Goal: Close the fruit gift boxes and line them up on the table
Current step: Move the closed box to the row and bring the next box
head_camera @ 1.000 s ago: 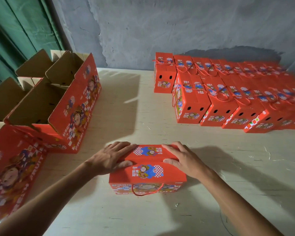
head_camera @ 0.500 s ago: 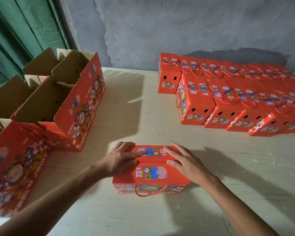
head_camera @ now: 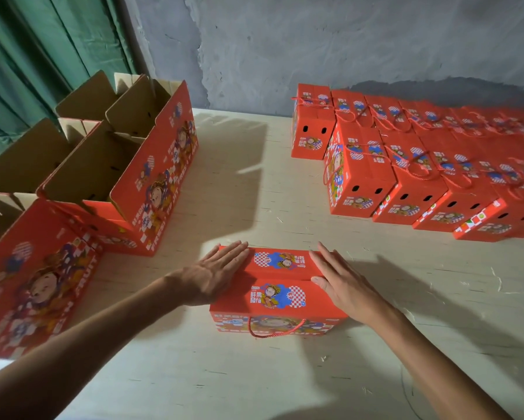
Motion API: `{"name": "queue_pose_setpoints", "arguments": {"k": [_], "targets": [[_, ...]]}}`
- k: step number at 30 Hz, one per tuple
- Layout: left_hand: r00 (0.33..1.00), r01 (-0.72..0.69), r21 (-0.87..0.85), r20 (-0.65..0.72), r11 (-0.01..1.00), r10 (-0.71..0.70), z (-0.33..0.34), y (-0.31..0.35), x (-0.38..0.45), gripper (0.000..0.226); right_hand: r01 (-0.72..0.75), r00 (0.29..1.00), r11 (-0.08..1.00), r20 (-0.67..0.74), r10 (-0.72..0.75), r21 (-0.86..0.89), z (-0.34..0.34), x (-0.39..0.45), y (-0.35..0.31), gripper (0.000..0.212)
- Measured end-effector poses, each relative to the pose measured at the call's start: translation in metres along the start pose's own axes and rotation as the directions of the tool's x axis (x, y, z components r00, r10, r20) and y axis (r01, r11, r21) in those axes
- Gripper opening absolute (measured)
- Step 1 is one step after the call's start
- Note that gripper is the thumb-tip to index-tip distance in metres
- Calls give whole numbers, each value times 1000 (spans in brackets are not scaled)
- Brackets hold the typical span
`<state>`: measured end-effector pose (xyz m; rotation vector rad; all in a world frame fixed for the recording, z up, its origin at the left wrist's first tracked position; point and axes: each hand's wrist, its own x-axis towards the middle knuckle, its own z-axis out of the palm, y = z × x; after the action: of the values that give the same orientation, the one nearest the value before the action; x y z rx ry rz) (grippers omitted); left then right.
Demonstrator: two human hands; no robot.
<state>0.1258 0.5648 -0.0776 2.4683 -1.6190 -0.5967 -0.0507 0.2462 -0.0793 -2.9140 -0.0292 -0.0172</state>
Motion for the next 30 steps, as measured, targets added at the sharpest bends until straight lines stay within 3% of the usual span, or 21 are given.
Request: {"name": "queue_pose_setpoints", "arguments": {"k": [2, 4, 6, 9, 13, 17, 23, 28, 30], "targets": [[1000, 5, 7, 11, 1000, -5, 1, 0, 0, 75, 15, 995, 997, -100, -7, 76, -3, -3, 1, 62], [999, -4, -11, -38, 1000, 4, 3, -2, -2, 73, 47, 951, 993, -309, -12, 105, 3, -9, 6, 50], [992, -28, -66, -124, 997, 19, 7, -4, -6, 68, 22, 887, 993, -461, 33, 115, 14, -18, 8, 45], [955, -15, -236, -292, 972, -56, 12, -4, -16, 54, 11, 821, 991, -567, 67, 133, 25, -25, 6, 42], [817, -52, -358, -552, 932, -167, 28, 4, -23, 41, 21, 792, 999, -610, 7, 39, 26, -22, 6, 39], [716, -46, -338, -667, 940, -205, 38, 12, -23, 32, -15, 771, 998, -636, -31, -66, 26, -22, 5, 32], [688, 73, -85, -717, 994, -112, 42, 36, -24, 35, -144, 760, 972, -650, -13, -187, 30, -24, -5, 29], [662, 206, 111, -747, 972, -55, 17, 53, -9, 22, -115, 801, 970, -597, -38, -216, 17, -18, -9, 28], [701, 242, 157, -711, 957, -61, 7, 65, -1, 17, -162, 823, 965, -568, 16, -207, 11, -17, -17, 29]]}}
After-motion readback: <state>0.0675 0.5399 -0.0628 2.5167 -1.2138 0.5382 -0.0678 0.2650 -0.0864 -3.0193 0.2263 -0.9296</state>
